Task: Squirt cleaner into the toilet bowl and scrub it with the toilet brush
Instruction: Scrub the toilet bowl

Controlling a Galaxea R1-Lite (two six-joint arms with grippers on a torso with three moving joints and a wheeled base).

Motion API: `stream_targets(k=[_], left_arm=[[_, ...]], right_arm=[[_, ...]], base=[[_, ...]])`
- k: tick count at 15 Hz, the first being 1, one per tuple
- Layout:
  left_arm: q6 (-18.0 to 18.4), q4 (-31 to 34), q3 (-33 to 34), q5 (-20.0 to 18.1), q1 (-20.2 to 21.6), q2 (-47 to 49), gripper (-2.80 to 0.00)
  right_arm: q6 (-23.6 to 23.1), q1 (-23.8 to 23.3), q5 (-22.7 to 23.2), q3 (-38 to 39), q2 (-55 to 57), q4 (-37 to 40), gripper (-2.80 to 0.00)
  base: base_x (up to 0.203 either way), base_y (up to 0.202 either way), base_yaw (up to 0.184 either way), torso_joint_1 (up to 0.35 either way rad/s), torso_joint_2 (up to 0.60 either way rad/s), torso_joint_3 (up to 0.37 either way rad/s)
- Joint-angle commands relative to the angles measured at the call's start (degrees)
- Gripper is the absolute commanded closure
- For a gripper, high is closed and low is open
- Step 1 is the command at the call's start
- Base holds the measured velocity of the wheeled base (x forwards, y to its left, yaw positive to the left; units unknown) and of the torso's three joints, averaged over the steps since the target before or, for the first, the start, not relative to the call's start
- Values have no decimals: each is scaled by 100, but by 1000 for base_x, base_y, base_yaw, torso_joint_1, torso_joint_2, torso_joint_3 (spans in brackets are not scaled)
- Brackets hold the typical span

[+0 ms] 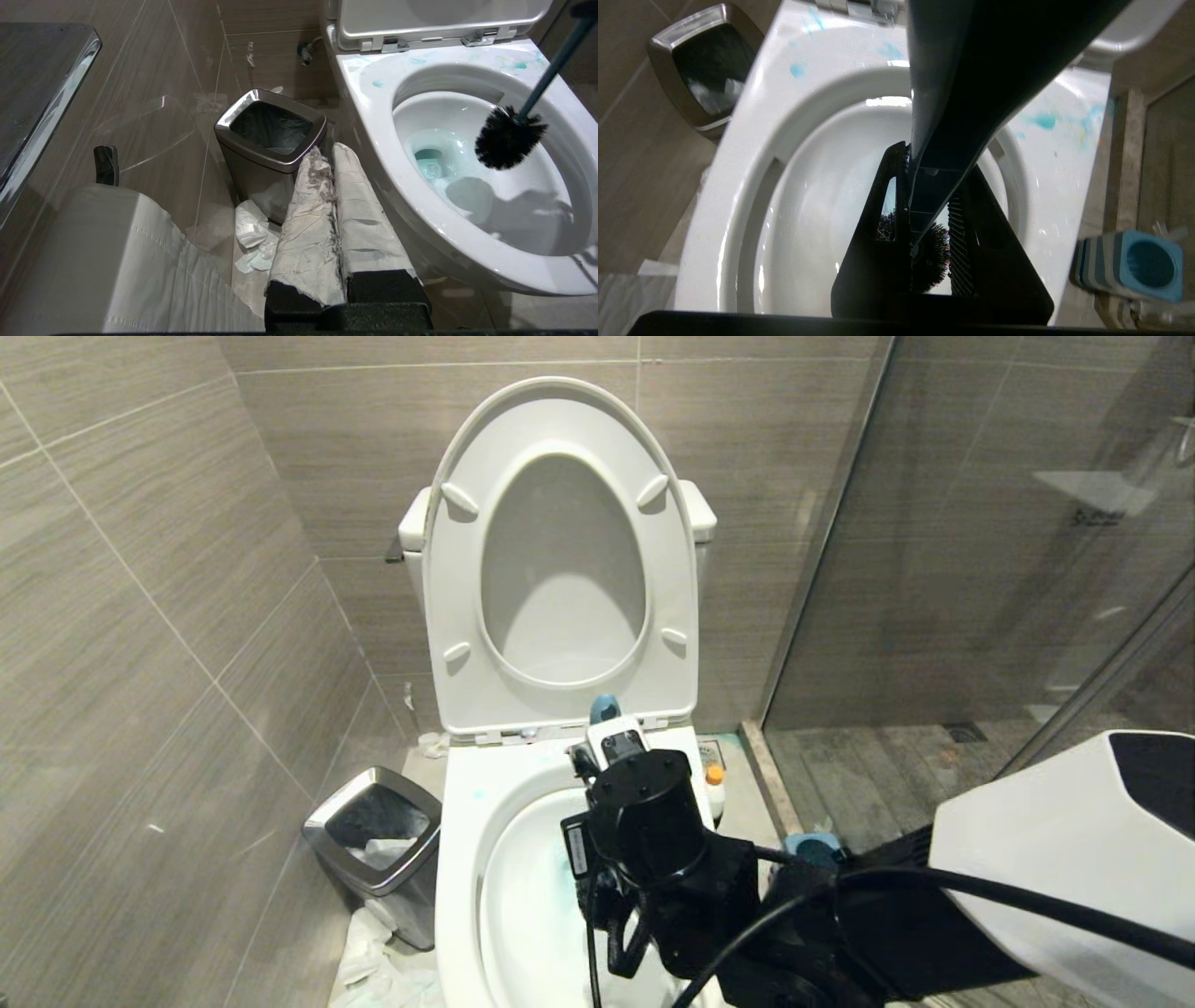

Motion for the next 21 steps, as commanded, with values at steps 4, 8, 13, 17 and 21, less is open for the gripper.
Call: stream_targets(k=[4,8,13,17,21], left_arm=[[-12,1,0,0,1,5,0],[-12,1,0,0,1,5,0],[-12,1,0,0,1,5,0],[-12,1,0,0,1,5,0],[-12,1,0,0,1,5,0]], right_arm=[[-395,3,-12,-1257,892,25,0],[-432,-57,7,-1839,1486,187,0],[-441,-349,-1,-2428,2193,327,0],[-459,-464,13,-2934,2742,341,0],[-459,-471,-10,-3150,2937,451,0]], base=[[0,0,0,0,0,0],[0,0,0,0,0,0],[0,0,0,0,0,0],[0,0,0,0,0,0],[0,0,0,0,0,0]])
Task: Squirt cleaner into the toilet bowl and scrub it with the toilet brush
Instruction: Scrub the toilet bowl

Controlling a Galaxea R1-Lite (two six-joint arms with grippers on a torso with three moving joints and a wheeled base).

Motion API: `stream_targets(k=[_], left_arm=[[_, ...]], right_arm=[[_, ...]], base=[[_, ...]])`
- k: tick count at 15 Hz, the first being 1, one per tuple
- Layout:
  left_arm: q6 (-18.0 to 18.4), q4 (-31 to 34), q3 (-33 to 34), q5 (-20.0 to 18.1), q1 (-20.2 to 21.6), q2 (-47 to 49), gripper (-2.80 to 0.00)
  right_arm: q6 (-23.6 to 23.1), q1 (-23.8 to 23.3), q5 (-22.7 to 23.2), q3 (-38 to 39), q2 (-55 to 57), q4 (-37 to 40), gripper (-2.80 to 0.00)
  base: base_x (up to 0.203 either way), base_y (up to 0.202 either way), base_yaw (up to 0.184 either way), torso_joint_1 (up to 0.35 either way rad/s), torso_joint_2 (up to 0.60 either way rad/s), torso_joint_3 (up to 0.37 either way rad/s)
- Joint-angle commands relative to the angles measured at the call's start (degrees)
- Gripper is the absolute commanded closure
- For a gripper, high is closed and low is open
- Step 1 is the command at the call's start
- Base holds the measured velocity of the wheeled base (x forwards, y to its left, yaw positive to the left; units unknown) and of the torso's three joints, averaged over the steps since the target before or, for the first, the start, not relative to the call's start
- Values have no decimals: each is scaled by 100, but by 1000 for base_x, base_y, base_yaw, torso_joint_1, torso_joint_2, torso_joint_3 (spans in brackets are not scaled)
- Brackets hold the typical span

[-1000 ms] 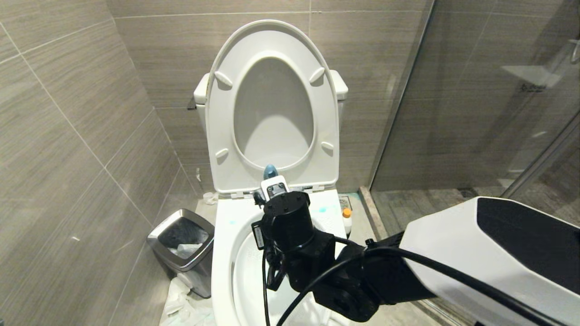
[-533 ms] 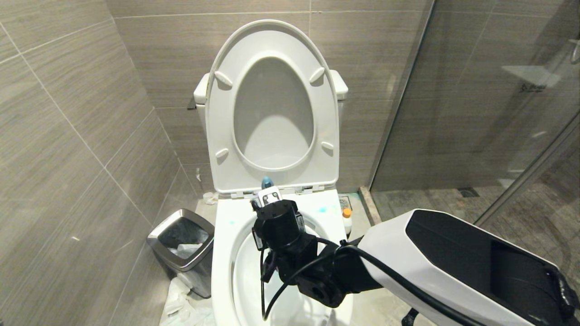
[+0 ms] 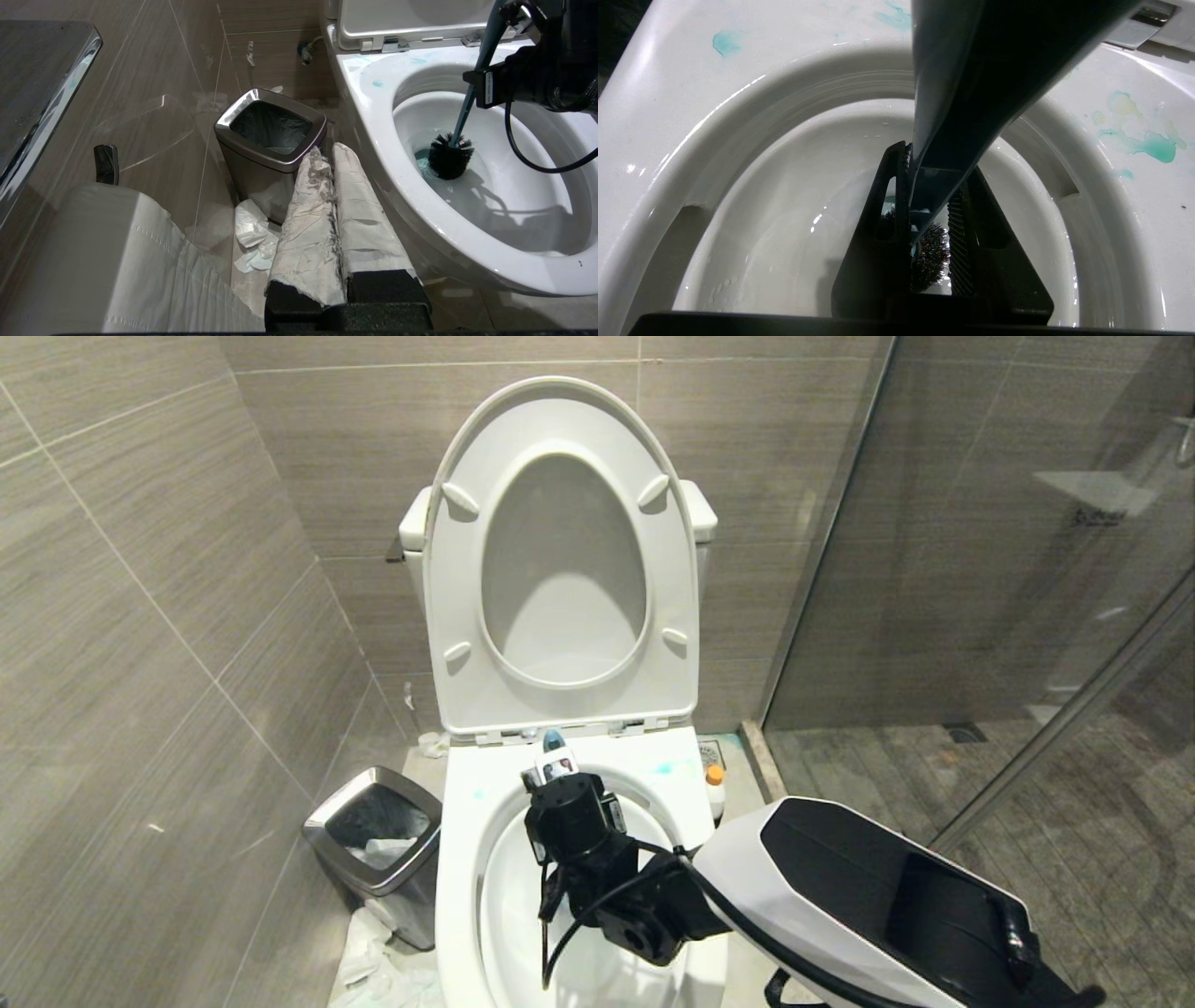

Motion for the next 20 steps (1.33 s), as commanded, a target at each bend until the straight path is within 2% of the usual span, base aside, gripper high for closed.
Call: stream_targets(k=[1,7,16,20], left_arm=[[2,2,0,0,1,5,0],[2,2,0,0,1,5,0],[2,2,0,0,1,5,0],[2,2,0,0,1,5,0]], right_arm=[[3,-1,-29,-19,54,-20,0],[29,166,-64,343,-895,-28,0],[-41,33,-72,97,-34,-11,0],[-41,20,-81,120,-294,-11,0]], base=[[0,0,0,0,0,0],[0,0,0,0,0,0],[0,0,0,0,0,0],[0,0,0,0,0,0]])
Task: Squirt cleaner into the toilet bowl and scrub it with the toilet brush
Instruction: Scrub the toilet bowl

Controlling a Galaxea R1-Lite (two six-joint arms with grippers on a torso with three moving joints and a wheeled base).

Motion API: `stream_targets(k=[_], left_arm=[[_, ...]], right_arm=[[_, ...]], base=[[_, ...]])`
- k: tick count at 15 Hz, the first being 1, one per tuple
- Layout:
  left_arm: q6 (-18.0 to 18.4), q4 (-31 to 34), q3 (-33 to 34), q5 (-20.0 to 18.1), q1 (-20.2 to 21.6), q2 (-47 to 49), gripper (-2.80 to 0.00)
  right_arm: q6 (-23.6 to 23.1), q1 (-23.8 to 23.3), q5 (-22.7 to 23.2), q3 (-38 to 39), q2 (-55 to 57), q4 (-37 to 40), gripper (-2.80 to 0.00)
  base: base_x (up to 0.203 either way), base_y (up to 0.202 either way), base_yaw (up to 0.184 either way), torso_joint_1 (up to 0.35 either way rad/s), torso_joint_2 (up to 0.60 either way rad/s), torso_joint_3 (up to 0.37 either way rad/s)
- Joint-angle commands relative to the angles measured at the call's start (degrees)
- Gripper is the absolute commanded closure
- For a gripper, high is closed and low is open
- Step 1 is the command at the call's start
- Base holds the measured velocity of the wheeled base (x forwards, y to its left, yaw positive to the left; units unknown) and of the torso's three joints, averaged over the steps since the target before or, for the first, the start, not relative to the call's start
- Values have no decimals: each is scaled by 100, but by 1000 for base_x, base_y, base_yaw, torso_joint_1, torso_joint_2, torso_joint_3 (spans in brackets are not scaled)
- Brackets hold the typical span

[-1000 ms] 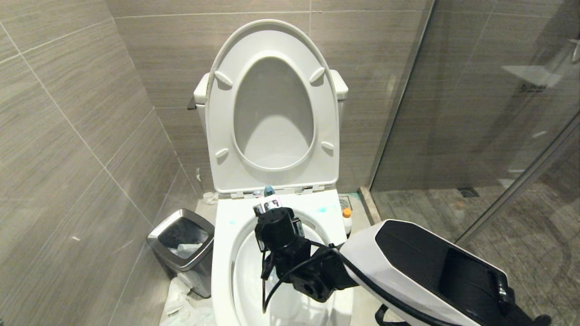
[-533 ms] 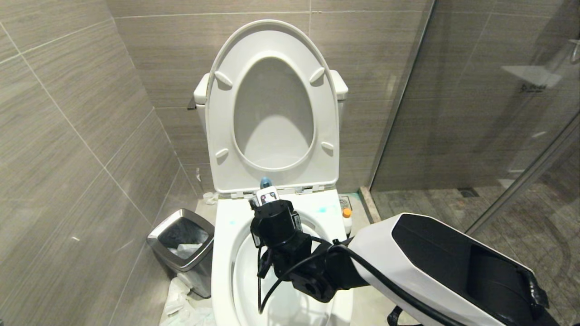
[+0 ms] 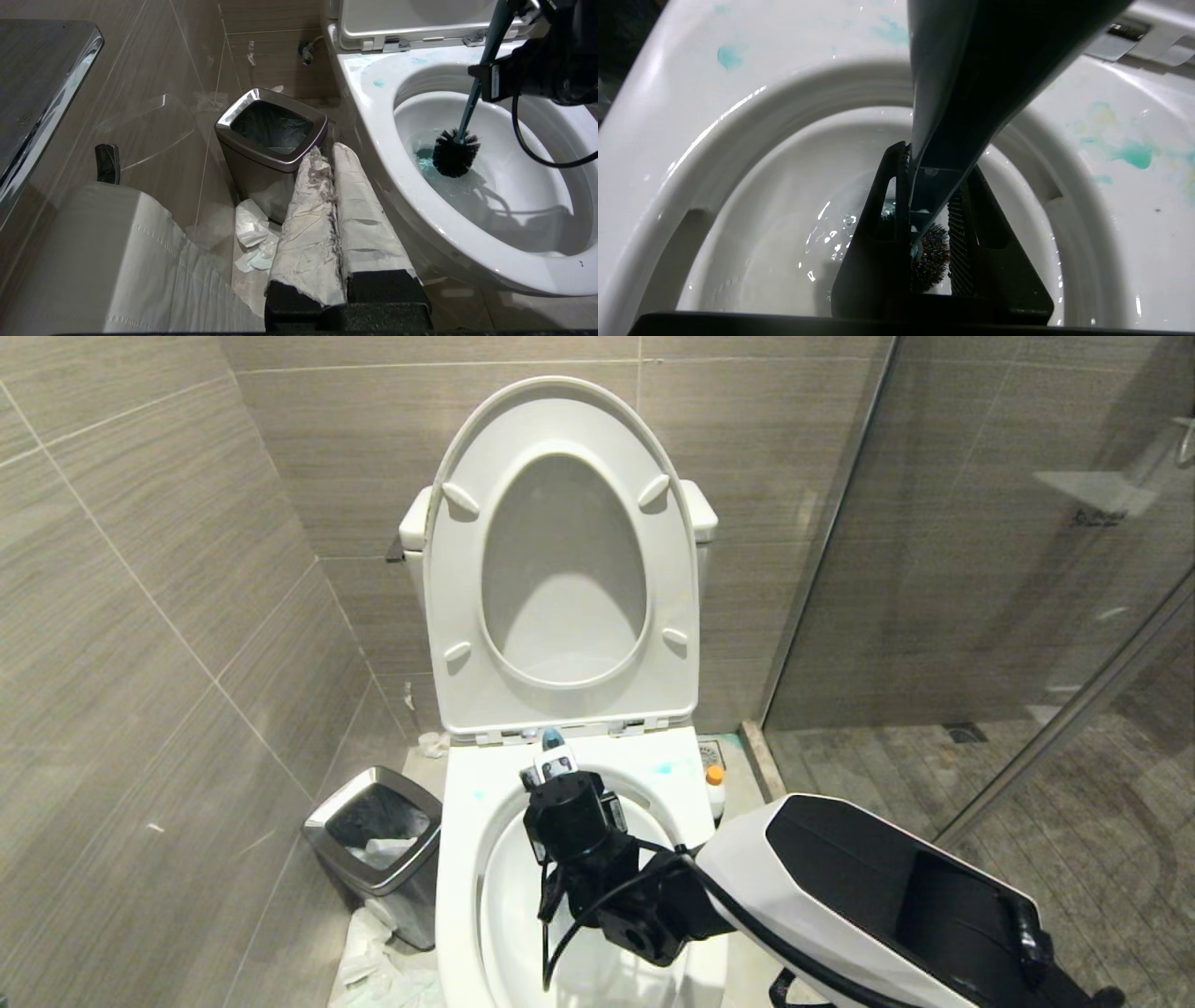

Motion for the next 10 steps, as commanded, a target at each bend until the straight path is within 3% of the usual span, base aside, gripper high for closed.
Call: stream_targets(k=[1,5,10], left_arm=[[2,0,0,0,1,5,0],[2,0,0,0,1,5,0],[2,0,0,0,1,5,0]], right_arm=[[4,12,-21,32,-338,-26,0],[12,214,-21,433,-1164,-34,0],[25,191,-56,390,-636,-55,0]], base=[[0,0,0,0,0,0],[0,0,0,0,0,0],[0,0,0,0,0,0]])
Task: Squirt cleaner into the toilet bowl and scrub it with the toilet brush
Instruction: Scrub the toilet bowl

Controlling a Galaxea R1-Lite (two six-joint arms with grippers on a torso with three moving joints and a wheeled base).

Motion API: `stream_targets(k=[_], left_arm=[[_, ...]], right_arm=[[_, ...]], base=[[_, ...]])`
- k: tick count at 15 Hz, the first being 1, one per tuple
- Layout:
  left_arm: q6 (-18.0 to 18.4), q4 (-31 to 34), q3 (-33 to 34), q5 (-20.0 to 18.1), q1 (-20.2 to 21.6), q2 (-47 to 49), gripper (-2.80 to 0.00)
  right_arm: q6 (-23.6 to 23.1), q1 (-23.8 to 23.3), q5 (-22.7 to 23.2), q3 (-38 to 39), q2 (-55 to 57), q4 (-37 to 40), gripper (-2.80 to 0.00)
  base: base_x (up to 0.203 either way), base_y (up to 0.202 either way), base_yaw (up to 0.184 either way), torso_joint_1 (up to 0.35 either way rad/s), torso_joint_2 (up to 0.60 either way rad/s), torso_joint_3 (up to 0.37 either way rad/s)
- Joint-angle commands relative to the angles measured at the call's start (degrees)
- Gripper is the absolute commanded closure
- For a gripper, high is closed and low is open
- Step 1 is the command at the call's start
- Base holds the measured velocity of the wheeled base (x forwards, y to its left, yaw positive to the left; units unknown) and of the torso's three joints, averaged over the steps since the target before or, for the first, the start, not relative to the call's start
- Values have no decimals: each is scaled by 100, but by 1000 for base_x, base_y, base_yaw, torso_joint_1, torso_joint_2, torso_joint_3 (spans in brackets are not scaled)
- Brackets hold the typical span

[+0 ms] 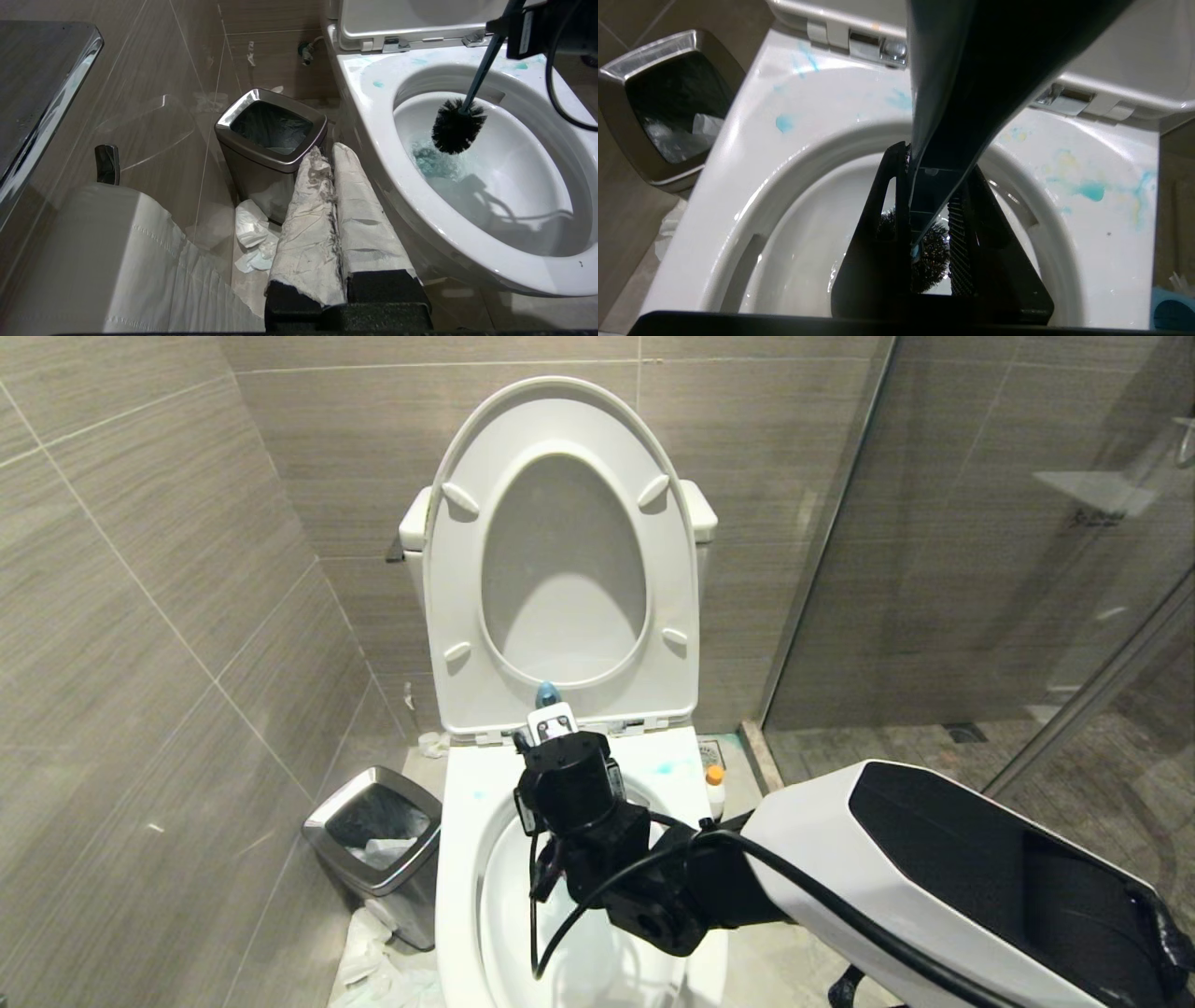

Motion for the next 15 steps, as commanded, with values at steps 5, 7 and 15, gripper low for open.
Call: stream_targets(k=[5,7,15], left_arm=[[0,0,0,0,1,5,0],[0,0,0,0,1,5,0],[0,0,0,0,1,5,0]], right_arm=[[30,-152,-28,-280,966,-51,0],[-10,-204,-55,-358,1054,-50,0],[39,-39,-75,400,-276,-54,0]], base=[[0,0,0,0,0,0],[0,0,0,0,0,0],[0,0,0,0,0,0]])
